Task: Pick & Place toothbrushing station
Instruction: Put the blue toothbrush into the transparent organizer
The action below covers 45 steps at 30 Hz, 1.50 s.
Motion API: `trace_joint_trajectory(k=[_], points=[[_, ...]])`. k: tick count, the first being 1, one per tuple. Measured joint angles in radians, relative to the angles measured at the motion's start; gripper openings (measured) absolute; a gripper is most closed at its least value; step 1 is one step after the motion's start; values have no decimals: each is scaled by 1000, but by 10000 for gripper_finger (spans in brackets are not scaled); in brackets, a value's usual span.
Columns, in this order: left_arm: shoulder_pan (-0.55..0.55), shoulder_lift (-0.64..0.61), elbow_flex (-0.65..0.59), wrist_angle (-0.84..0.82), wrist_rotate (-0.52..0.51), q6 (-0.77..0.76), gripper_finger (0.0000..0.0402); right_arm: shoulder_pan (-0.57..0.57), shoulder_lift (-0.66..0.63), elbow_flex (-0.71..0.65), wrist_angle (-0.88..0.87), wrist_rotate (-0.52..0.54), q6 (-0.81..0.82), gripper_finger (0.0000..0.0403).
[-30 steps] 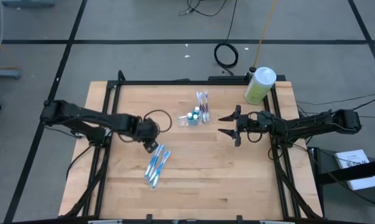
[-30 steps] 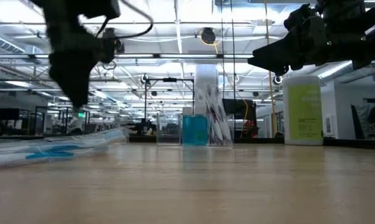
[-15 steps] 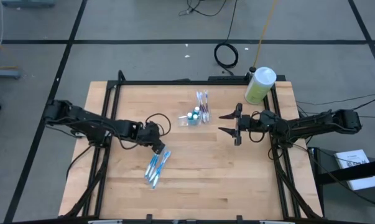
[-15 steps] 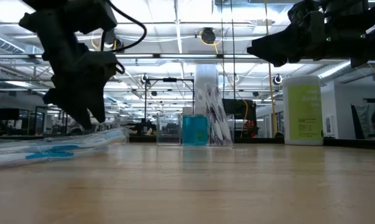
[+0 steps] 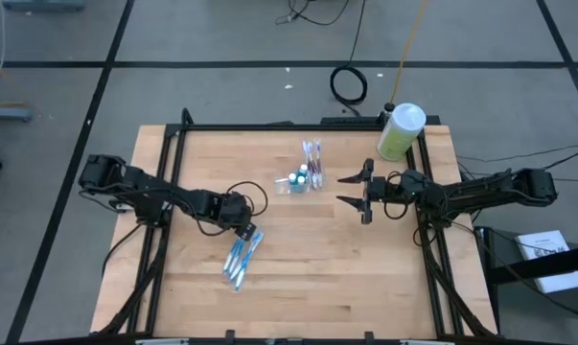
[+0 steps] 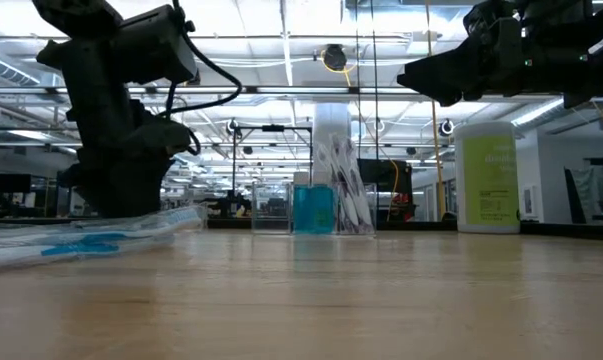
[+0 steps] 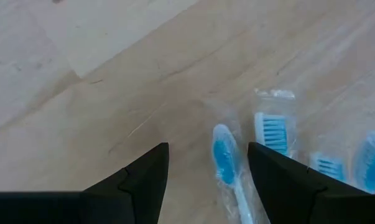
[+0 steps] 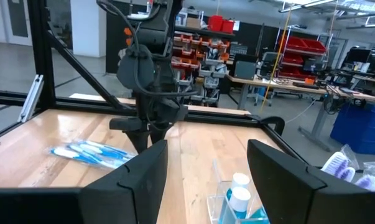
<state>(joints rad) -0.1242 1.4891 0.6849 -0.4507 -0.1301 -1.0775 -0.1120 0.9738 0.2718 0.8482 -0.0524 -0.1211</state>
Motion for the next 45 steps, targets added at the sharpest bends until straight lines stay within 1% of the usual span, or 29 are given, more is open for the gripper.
trace_joint_trajectory(k=[6,9,12,20,24,26,32,35,37,40,41,43,45], points=[[0,3,0,-29,0,-23,229,0,0,0,-25,0,3,212],[0,4,0,-29,0,-21,215,0,0,0,-30,0,4,212],[0,4,0,-30,1,-14,181,0,0,0,-30,0,20,212],[12,4,0,-19,-11,35,61,0,0,0,-30,0,30,212],[28,1,7,-12,-13,96,16,0,0,0,-30,0,30,212],[39,-7,17,-18,-8,139,6,0,0,0,-30,0,30,212],[66,-75,110,-20,-3,325,10,0,0,0,-30,0,29,212],[72,-127,178,-16,-37,453,4,0,0,0,-30,0,28,212],[70,-161,229,-10,-107,568,8,0,0,0,-30,0,27,212],[57,-212,266,69,-269,772,7,0,0,-1,-30,0,27,212],[56,-227,267,116,-319,849,5,0,0,-1,-30,0,27,212],[58,-253,252,251,-385,997,4,0,0,-1,-30,0,27,212],[74,-273,207,404,-392,1141,7,0,0,-1,-30,0,25,212]])
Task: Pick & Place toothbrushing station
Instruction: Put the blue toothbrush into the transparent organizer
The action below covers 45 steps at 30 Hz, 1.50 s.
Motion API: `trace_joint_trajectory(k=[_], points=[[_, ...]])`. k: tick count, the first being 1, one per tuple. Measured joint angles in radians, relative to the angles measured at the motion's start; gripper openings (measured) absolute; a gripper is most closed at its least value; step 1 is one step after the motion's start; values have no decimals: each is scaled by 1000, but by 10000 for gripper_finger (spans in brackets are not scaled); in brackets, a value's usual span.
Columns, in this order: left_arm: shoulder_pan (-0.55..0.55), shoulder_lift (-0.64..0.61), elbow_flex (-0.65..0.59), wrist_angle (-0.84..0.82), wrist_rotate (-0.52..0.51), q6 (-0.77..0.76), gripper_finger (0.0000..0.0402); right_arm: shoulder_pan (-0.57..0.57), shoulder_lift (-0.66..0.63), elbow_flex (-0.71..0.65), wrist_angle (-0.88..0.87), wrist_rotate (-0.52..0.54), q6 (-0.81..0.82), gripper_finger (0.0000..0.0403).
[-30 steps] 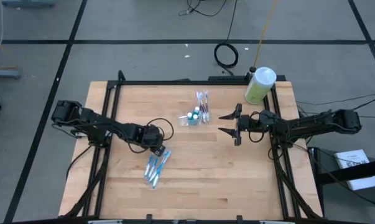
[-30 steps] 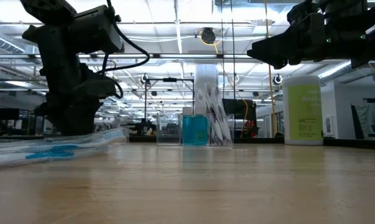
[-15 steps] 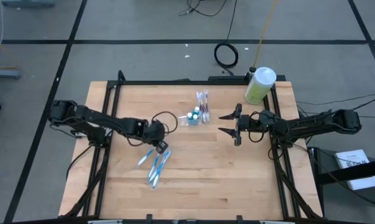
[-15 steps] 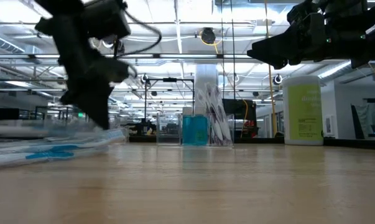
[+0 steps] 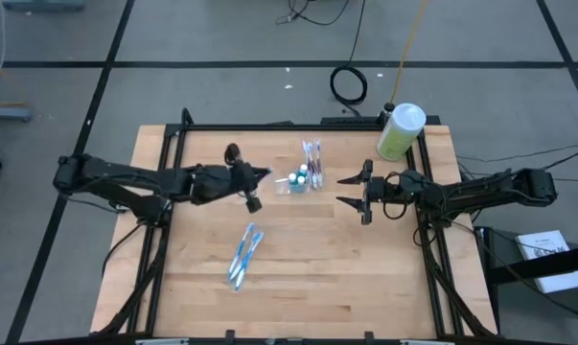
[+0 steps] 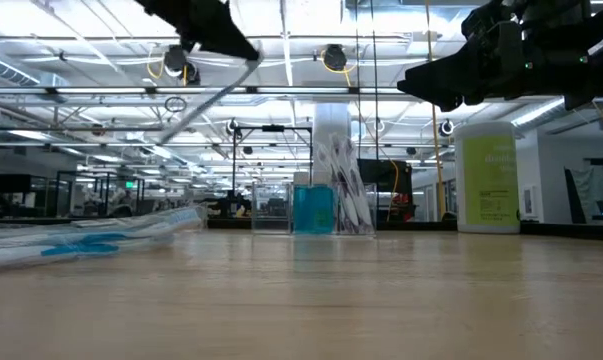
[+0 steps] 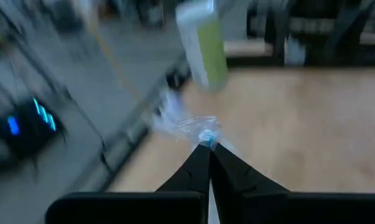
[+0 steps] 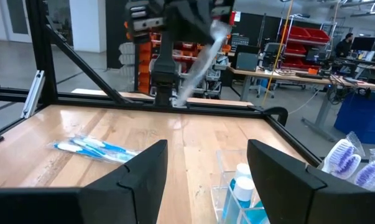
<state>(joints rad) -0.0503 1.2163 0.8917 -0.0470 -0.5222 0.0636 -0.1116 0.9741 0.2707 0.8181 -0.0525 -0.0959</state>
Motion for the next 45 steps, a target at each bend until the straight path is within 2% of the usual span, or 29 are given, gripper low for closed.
trace_joint_trajectory(k=[3,6,11,14,18,29,38,45], points=[[48,-11,-102,296,100,174,4,0,0,0,1,0,-5,212],[127,-10,-210,583,247,246,5,0,0,0,5,0,-6,212],[271,26,-330,948,502,183,3,0,0,0,13,0,-6,212],[328,63,-348,1088,595,113,7,0,0,0,16,0,-20,212],[381,134,-345,1127,638,54,3,-7,0,0,20,3,-25,212],[442,377,-343,1353,661,-53,9,-20,1,0,16,2,-26,212],[463,496,-343,1399,661,-100,10,-20,1,0,15,1,-32,212],[461,545,-343,1404,661,-133,9,-20,1,0,15,1,-32,212]])
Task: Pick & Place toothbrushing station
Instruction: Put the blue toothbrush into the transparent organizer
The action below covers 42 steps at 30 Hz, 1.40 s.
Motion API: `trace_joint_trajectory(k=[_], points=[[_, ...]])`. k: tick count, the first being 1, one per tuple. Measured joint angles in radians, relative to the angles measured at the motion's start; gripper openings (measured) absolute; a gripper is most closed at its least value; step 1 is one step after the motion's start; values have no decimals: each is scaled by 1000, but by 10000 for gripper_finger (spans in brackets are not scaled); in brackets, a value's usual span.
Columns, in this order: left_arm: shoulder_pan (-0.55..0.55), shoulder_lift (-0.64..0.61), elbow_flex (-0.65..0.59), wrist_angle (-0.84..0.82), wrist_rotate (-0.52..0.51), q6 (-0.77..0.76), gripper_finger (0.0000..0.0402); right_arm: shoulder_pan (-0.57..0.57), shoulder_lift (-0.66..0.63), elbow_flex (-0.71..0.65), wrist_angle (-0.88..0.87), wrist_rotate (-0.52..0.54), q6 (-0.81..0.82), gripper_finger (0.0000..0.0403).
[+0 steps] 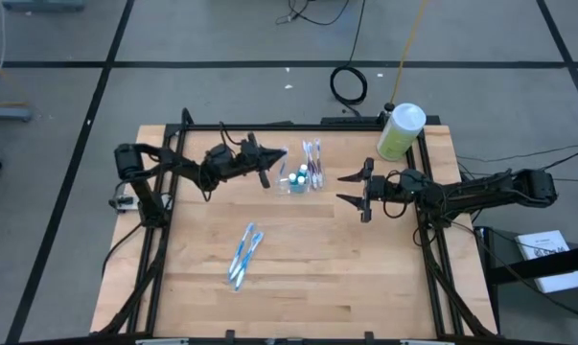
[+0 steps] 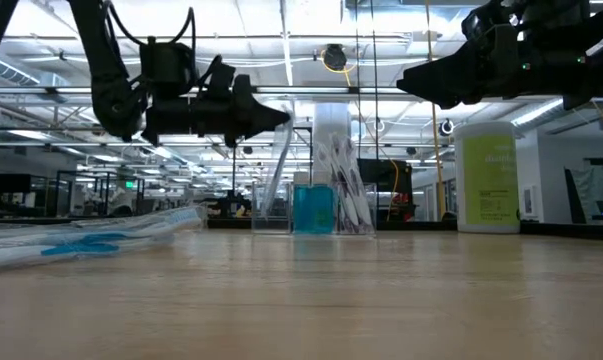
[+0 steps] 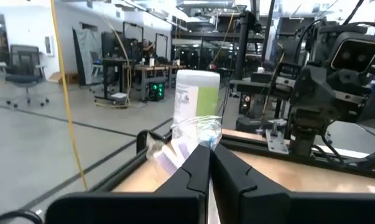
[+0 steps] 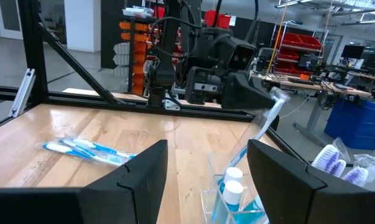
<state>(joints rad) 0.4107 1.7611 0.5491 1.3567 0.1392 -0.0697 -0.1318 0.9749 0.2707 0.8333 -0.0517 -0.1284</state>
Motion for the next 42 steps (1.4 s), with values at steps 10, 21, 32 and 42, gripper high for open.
trace_joint_trajectory(k=[10,21,32,42], points=[[0,7,0,-34,0,-19,6,0,0,0,-8,0,3,212],[0,6,0,-99,-9,-25,4,0,0,0,-16,0,4,212],[0,6,0,-103,-13,-50,10,0,0,0,-16,0,11,212],[0,6,0,-98,-43,-92,89,0,0,0,-16,0,12,212]])
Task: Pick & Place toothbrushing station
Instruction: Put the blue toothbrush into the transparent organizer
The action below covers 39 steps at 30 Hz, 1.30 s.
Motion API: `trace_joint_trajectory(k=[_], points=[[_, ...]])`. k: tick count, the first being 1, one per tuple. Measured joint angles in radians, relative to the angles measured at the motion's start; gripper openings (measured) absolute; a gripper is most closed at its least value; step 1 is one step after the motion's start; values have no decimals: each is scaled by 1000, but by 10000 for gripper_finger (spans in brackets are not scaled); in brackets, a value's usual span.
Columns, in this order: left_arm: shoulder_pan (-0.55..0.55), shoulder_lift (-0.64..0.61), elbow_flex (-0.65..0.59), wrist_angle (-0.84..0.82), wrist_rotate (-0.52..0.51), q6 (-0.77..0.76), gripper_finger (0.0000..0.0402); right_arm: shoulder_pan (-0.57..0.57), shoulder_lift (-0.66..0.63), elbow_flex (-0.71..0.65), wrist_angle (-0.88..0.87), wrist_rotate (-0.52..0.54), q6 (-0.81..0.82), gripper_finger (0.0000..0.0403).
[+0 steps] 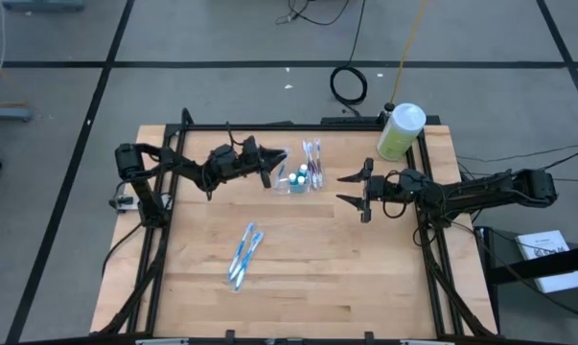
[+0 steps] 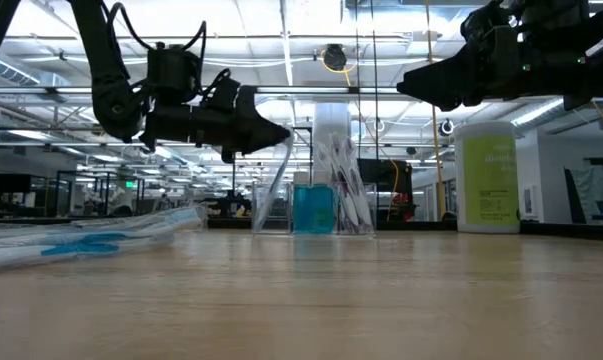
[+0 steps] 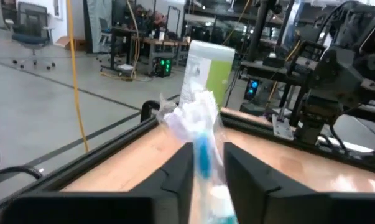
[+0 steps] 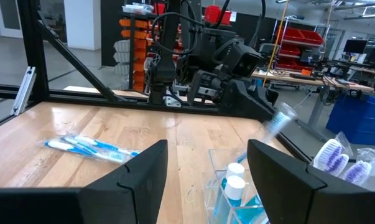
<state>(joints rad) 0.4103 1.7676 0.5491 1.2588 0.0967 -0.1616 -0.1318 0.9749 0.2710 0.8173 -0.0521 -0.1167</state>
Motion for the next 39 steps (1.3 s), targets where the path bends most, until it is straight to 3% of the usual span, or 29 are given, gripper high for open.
trace_joint_trajectory(k=[9,15,21,25,30,36,39], points=[[0,-1,0,107,-1,1,175,0,0,0,0,0,0,212],[-5,-68,-1,85,39,-6,195,0,0,0,0,0,0,212],[-49,-234,0,-30,120,-43,198,0,0,1,0,0,0,212],[-114,-374,0,-244,129,0,198,0,0,1,-3,0,0,212],[-196,-550,2,-586,38,2,198,0,0,1,-3,0,0,212],[-313,-650,119,-1336,-277,-119,198,0,0,1,1,2,0,212],[-371,-604,173,-1587,-337,-304,198,0,0,1,2,3,0,212]])
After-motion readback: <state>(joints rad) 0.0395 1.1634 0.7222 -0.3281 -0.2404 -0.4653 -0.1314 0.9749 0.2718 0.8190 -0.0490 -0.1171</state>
